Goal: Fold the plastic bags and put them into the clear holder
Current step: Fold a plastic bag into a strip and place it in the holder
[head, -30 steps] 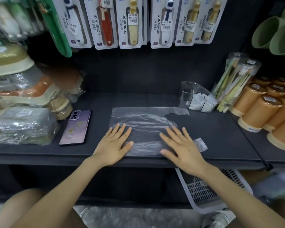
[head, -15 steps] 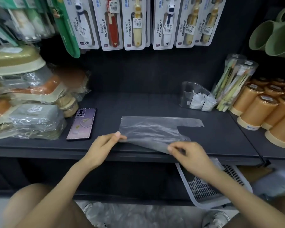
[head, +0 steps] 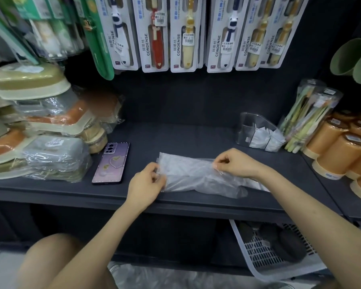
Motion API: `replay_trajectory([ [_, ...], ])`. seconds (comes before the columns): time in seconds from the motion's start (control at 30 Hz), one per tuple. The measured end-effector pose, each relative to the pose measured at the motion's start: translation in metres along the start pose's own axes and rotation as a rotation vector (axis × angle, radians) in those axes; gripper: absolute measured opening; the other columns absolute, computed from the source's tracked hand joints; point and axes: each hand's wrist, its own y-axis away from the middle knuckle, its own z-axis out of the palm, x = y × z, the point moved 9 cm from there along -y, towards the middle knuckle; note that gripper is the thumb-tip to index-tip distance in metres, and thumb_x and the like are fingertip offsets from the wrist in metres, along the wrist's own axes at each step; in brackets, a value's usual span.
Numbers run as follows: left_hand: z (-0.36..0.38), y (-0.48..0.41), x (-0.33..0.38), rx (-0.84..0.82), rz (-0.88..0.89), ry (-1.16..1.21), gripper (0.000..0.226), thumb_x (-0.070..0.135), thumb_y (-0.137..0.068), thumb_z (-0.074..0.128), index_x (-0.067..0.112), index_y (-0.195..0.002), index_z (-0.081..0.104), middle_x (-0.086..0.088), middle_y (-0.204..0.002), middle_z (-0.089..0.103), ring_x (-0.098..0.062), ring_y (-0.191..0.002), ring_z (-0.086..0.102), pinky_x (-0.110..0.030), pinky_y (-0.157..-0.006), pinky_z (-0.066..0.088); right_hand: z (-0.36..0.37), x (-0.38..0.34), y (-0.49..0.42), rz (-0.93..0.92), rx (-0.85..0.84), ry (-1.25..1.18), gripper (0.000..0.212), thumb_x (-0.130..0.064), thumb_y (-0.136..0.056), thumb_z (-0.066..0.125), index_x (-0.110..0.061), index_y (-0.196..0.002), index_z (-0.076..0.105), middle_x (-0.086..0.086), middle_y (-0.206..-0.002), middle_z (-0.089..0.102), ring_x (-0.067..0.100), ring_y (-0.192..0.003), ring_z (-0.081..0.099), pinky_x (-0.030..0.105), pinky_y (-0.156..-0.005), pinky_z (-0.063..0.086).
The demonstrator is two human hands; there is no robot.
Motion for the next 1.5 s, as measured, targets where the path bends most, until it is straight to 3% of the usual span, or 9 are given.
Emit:
replay_trajectory([
  [0.4,-0.007,-0.020,-0.001,0.088,-0.028,-0.192,0.026,0.023,-0.090,0.056,0.016,-0.114,0.052,-0.001,-0.071,0.067,-0.023,-0.068,0.061,-0.031,-0.056,0.038,0.017,0.011,-0.050,0.018,0.010,0.163,0.021,-0.029,-0.092,0.060,-0.035,-0.073,0.060,-0.018,-0.070,0.062,0.000,-0.070,0.055,0.022,-0.064,0.039],
  [0.57,-0.013,-0.013,0.039,0.324,0.358,-0.502,0.033,0.025,-0.081,0.042,0.006,-0.094,0.066,-0.011,-0.082,0.062,-0.032,-0.067,0.058,-0.039,-0.063,0.046,0.017,0.011,-0.058,0.016,0.004,0.240,0.014,-0.032,-0.093,0.056,-0.032,-0.085,0.067,-0.018,-0.071,0.063,0.005,-0.076,0.059,0.028,-0.075,0.048],
  [0.7,0.024,-0.021,0.042,0.061,0.513,-0.411,0.036,0.016,-0.088,0.041,0.004,-0.109,0.067,-0.010,-0.111,0.066,-0.032,-0.102,0.063,-0.034,-0.095,0.046,0.018,0.012,-0.063,0.016,-0.013,0.249,0.016,-0.034,-0.093,0.056,-0.034,-0.080,0.066,-0.015,-0.066,0.062,0.006,-0.071,0.059,0.030,-0.075,0.049],
  [0.8,0.042,-0.025,0.024,-0.144,0.354,-0.370,0.054,0.029,-0.098,0.026,0.006,-0.144,0.040,-0.006,-0.151,0.039,-0.021,-0.143,0.030,-0.018,-0.113,0.009,0.019,0.012,-0.064,0.016,-0.027,0.235,0.015,-0.033,-0.093,0.057,-0.035,-0.080,0.065,-0.016,-0.068,0.063,0.005,-0.073,0.059,0.029,-0.076,0.049],
  [0.93,0.056,-0.021,0.016,-0.244,0.336,-0.522,0.089,0.053,-0.077,-0.015,0.011,-0.153,0.007,-0.001,-0.161,0.005,-0.010,-0.148,-0.001,-0.013,-0.109,-0.017,0.017,0.017,-0.064,0.012,-0.065,0.153,0.008,-0.033,-0.091,0.061,-0.033,-0.085,0.066,-0.017,-0.072,0.064,0.002,-0.073,0.059,0.029,-0.079,0.050],
  [1.13,0.063,-0.020,0.011,-0.324,0.307,-0.638,0.106,0.077,-0.067,-0.022,0.017,-0.152,-0.008,0.001,-0.161,-0.011,-0.005,-0.141,-0.020,-0.022,-0.112,-0.017,-0.029,0.055,-0.056,0.129,0.121,0.054,0.011,-0.033,-0.084,0.071,-0.025,-0.092,0.071,-0.008,-0.083,0.068,0.014,-0.086,0.062,0.039,-0.090,0.050],
  [1.3,0.064,-0.020,0.010,-0.334,0.299,-0.654,0.124,0.087,-0.052,-0.029,0.018,-0.153,-0.008,0.001,-0.161,-0.013,-0.007,-0.143,-0.019,-0.024,-0.114,-0.015,-0.029,-0.004,-0.023,-0.164,0.558,0.520,0.038,-0.037,-0.090,0.048,-0.016,-0.115,0.069,0.009,-0.109,0.070,0.031,-0.103,0.064,0.046,-0.094,0.043],
  [1.4,0.065,-0.019,0.009,-0.341,0.291,-0.652,0.125,0.088,-0.051,-0.028,0.018,-0.153,-0.008,0.000,-0.161,-0.012,-0.010,-0.146,-0.015,-0.025,-0.115,-0.014,0.052,-0.036,-0.016,-0.337,0.355,0.675,0.055,-0.046,-0.092,0.029,-0.018,-0.125,0.063,0.010,-0.127,0.063,0.028,-0.121,0.057,0.057,-0.108,0.030],
  [1.5,0.065,-0.020,0.009,-0.342,0.292,-0.657,0.124,0.088,-0.051,-0.029,0.022,-0.153,-0.006,0.000,-0.161,-0.011,-0.011,-0.147,-0.014,-0.027,-0.117,-0.013,0.082,-0.009,-0.016,-0.198,0.074,0.659,0.089,-0.065,-0.084,-0.018,-0.025,-0.151,0.025,0.005,-0.158,0.022,0.022,-0.147,0.016,0.051,-0.117,-0.010],
])
